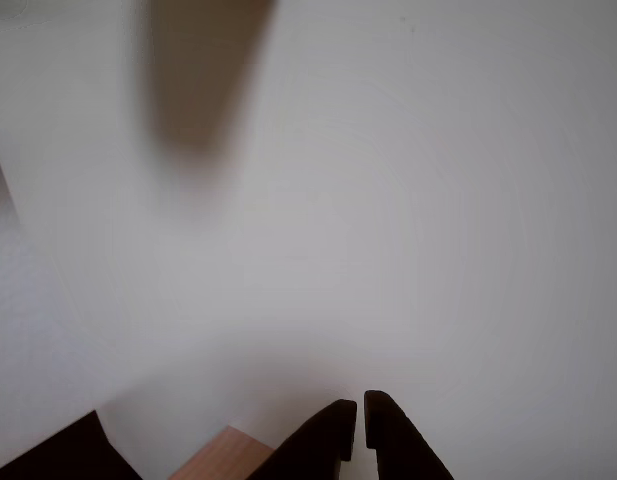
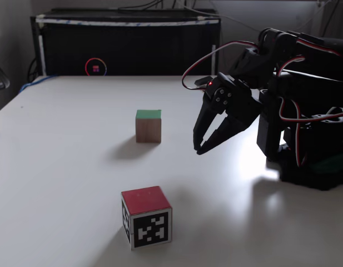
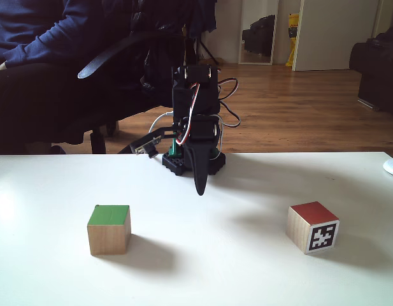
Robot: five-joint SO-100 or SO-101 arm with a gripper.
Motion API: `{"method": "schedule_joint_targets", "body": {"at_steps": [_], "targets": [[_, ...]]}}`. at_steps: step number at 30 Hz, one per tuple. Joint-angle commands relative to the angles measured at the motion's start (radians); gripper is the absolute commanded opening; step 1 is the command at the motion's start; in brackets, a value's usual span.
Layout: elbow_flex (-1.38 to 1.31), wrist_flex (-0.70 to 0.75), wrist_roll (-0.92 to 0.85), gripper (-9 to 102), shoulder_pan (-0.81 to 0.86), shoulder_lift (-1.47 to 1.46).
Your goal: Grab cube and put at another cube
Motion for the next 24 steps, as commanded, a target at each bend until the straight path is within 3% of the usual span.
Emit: {"method": "schedule_joint_targets", "body": {"at_steps": [1,19,24], "targets": [[-0.006,0.005,0.005,0,0.011,0.005],[-0.115,-0.012,-0.067,0,0.046,-0.012],[-0.383,-0.032,-0.141,0,0.117,-0.41]]}}
